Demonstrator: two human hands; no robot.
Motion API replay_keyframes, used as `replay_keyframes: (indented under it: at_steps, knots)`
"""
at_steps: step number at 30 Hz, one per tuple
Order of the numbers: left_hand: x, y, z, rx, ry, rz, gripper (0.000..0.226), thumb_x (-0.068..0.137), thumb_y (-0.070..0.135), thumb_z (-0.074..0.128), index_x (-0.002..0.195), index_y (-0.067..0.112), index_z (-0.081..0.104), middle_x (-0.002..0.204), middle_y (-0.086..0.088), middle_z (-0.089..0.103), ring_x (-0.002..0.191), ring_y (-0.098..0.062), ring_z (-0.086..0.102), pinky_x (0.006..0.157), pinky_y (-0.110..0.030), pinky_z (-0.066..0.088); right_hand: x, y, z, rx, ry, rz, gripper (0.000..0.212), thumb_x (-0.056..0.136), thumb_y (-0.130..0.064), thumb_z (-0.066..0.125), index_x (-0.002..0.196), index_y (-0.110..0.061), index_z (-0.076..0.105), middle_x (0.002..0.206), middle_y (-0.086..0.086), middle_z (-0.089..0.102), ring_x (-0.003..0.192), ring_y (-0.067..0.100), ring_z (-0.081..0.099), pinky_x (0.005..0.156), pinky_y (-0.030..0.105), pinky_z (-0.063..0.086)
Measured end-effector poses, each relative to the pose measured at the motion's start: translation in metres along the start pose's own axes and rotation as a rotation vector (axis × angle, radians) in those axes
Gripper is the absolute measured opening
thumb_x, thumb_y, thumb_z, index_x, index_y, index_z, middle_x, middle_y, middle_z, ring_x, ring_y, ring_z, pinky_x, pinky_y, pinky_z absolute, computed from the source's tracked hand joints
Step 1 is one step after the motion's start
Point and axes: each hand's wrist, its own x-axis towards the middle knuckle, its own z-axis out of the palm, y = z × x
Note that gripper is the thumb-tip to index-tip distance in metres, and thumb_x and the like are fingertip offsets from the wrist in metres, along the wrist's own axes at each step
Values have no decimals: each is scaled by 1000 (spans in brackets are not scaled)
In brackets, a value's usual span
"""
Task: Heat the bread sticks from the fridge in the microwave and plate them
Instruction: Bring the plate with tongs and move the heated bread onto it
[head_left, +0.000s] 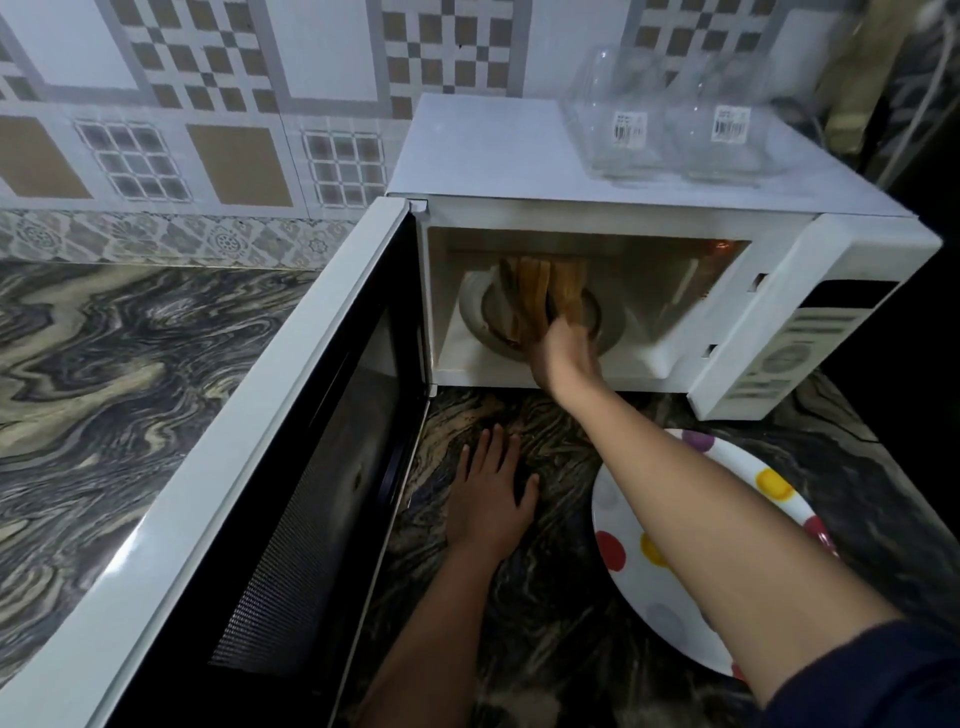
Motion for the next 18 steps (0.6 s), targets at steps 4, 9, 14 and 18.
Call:
replay_keyframes:
  at_steps: [4,9,14,18]
  knots:
    - [-10,0,-5,44,-24,21,77,81,50,-4,150,19,13,158,-2,12,147,-16,7,112,-27,-7,-21,3,-23,-107,37,-69,36,97,-28,46,123,-3,47,121,18,57,110,37,56,73,33,38]
    - [-42,2,-8,134,-43,-25,65,88,42,16,139,13,43,147,-5,40,137,-23,38,113,-36,23,-51,25,-54,-121,55,-102,42,94,-37,49,119,-4,45,118,16,57,106,35,58,69,35,41]
    - [-75,16,-8,195,-44,-107,60,87,40,26,128,10,57,132,-11,58,122,-26,55,100,-43,43,-90,62,-90,-148,83,-130,45,94,-38,50,123,-4,44,120,18,57,107,38,57,72,35,40]
    - [-107,33,-2,177,-92,-112,84,77,48,-5,147,13,27,155,-8,24,144,-22,21,117,-40,14,-124,106,-115,-143,93,-86,47,93,-39,51,123,-4,45,121,19,57,109,38,56,74,35,41]
